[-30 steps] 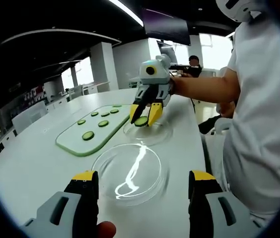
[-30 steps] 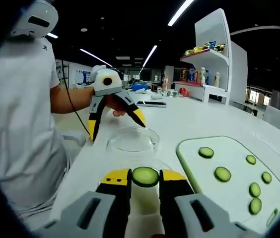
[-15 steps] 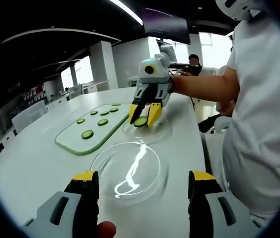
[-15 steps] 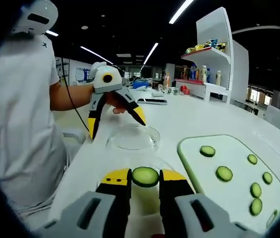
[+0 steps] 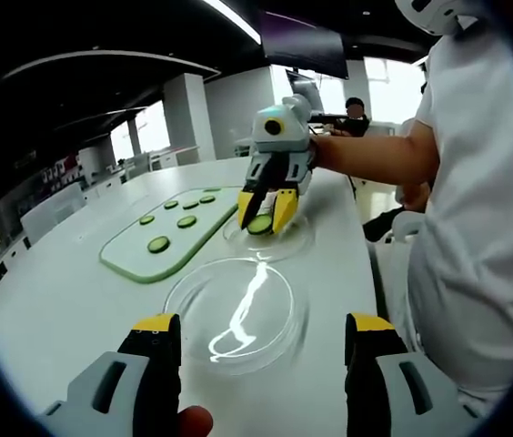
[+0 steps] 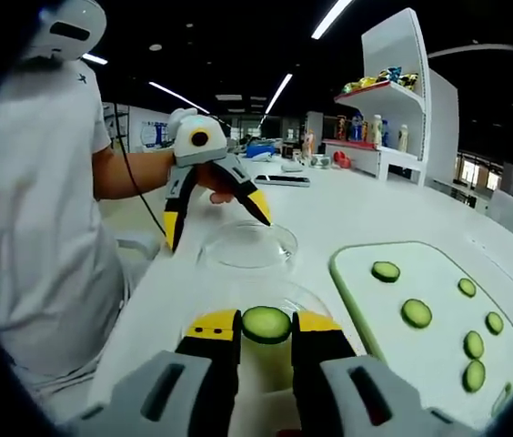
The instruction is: Open the petri dish lid, add cucumber slices into the petri dish, and close the lid
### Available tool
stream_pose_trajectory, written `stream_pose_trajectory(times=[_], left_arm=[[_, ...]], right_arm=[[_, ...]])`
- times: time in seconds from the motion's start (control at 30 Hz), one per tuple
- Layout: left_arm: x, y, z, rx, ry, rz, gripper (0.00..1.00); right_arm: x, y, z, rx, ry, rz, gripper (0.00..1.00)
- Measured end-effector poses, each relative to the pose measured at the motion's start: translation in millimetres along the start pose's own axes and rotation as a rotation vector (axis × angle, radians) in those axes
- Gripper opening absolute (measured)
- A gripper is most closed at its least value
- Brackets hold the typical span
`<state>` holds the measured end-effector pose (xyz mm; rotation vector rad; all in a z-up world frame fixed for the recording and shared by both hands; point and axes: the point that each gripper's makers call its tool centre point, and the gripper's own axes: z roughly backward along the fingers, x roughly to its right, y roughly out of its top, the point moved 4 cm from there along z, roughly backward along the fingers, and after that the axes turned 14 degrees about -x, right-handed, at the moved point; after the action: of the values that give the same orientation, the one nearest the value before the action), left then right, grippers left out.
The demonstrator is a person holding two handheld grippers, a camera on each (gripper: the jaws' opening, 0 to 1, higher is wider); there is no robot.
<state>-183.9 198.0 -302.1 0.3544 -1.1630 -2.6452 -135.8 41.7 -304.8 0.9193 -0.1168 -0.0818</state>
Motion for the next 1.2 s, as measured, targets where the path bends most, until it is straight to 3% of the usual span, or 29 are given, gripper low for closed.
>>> stream_pose_trajectory(times=[1.2], left_arm=[[1.2, -0.4, 1.5, -0.009, 0.011, -0.008, 0.72]], right_arm=[[-0.9, -0.9, -5.4, -0.022, -0.002, 0.013, 0.22]])
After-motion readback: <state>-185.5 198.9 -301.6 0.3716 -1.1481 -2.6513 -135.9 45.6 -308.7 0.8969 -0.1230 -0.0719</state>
